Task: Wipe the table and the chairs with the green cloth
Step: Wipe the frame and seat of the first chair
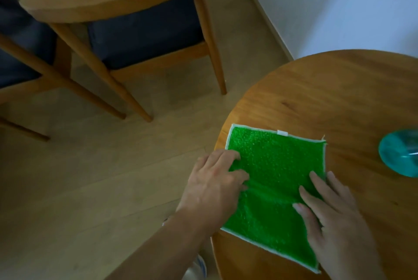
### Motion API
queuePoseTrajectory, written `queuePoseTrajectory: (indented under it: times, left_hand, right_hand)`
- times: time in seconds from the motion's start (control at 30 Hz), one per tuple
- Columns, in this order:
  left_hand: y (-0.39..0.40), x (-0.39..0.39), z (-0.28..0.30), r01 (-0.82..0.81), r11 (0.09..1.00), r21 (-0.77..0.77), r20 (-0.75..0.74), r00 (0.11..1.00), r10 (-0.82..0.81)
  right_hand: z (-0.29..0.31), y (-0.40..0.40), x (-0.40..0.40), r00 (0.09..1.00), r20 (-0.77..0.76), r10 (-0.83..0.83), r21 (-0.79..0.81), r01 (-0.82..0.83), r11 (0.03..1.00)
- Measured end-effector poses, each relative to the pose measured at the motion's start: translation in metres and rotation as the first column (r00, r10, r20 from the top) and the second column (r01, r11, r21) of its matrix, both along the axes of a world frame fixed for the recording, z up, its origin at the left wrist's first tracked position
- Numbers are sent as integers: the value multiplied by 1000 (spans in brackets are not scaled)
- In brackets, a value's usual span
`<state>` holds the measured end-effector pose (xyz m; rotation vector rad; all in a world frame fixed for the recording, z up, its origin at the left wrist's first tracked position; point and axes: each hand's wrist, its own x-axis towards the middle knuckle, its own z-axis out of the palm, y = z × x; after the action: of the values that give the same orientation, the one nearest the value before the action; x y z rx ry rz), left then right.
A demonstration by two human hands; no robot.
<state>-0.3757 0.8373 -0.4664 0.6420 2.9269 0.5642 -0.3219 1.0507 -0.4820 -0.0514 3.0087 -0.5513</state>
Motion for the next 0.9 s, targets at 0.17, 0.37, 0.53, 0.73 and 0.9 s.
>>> queuePoseTrajectory:
  times: [0.17,0.37,0.53,0.73,0.9]
  left_hand:
    - [-27,-30,17,-125,958,257,33,992,121]
    - [-110,-76,51,-382,853,356,38,918,395]
    - [-193,-104,66,-613,671,418,141,773,619]
    - [-278,-140,82,-728,473,496,177,618,766]
    - [-304,-172,90,-729,418,542,88,544,834]
  right_hand:
    - [10,-37,-35,981,-186,-61,-114,41,993]
    - [46,-123,-92,962,-273,-6,-316,-83,945]
    - [67,-193,-145,968,-252,-16,-455,-104,885]
    - [85,-276,-202,988,-155,5,-639,-104,762]
    - [85,-323,-238,993,-54,103,-704,-111,701]
